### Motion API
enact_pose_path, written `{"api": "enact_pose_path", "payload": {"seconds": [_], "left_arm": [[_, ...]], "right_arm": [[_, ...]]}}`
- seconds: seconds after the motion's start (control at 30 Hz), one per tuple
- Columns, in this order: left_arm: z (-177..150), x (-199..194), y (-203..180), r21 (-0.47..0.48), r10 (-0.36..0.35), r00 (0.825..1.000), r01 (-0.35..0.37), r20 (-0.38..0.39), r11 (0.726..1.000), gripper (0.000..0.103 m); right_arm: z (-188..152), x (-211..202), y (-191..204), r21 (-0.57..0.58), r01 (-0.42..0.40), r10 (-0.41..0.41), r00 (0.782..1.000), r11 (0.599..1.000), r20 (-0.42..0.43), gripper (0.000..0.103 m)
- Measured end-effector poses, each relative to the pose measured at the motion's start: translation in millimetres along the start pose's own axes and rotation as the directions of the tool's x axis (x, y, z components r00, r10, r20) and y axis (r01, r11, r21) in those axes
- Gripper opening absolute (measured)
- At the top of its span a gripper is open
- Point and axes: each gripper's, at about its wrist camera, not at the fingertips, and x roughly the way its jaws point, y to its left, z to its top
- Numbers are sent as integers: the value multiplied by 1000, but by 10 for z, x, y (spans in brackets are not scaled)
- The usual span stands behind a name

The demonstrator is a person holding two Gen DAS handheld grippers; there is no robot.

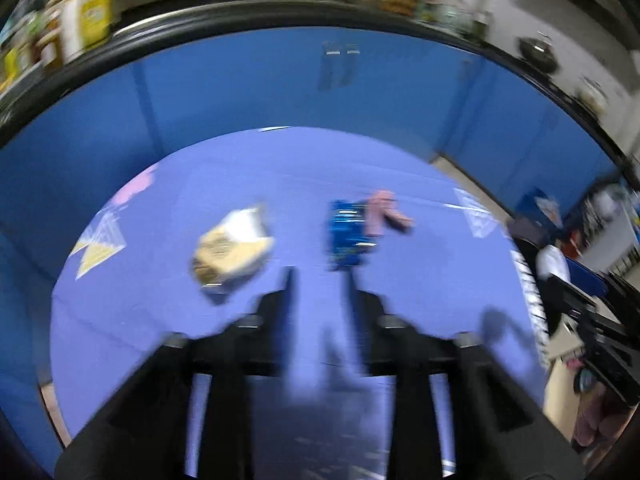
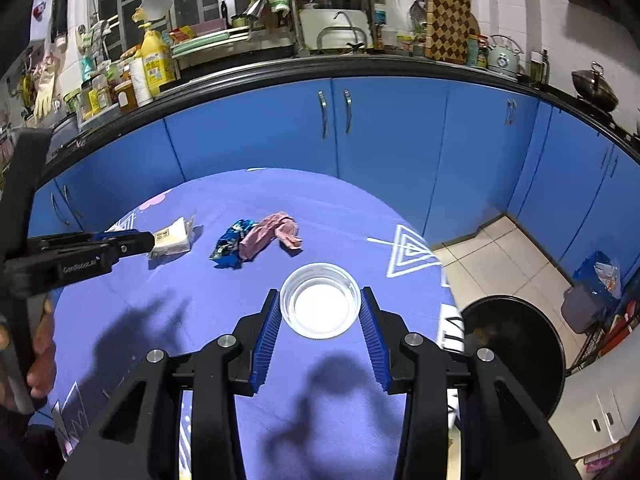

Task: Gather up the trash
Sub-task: 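Lift the clear round lid with the right tool while the left tool lifts the bread bag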

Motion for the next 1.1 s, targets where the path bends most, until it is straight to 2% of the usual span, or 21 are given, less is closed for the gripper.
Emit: {"api": "enact_pose_path", "payload": {"seconds": [0.03, 0.1, 0.13, 0.37, 0.77, 0.87, 0.93, 0.97, 1.03, 1.1], "left_arm": [[-10, -15, 147, -32, 33, 999, -32, 35, 999, 97], [-56, -84, 302, -60, 52, 993, -45, 107, 997, 98], [-52, -68, 380, -61, 56, 993, -50, 107, 997, 99], [11, 231, 520, -33, 93, 994, -91, 60, 995, 99], [151, 808, 439, 30, 132, 991, -131, -30, 991, 98], [186, 876, 449, 33, 138, 989, -136, -47, 990, 88], [180, 936, 503, 24, 121, 990, -119, -79, 993, 67], [174, 949, 516, 21, 117, 990, -116, -85, 993, 67], [154, 921, 530, 23, 121, 990, -120, -71, 993, 57], [141, 902, 519, 21, 113, 991, -111, -74, 994, 51]], "right_arm": [[2, 30, 36, -5, -3, 3, 1000, 1000, -4, 39], [28, 127, 130, -20, -12, 12, 1000, 1000, -16, 39], [42, 179, 178, -28, -16, 16, 1000, 999, -24, 39], [121, 434, 407, -61, -29, 25, 998, 998, -55, 39], [202, 805, 346, -46, -20, 15, 994, 999, -107, 39], [234, 862, 322, -37, -24, 19, 994, 999, -111, 39], [252, 904, 310, -30, -26, 23, 993, 999, -115, 39], [257, 918, 311, -30, -28, 25, 993, 999, -118, 39], [263, 928, 323, -34, -29, 25, 993, 999, -118, 39], [269, 925, 332, -39, -31, 26, 993, 999, -117, 39]]}}
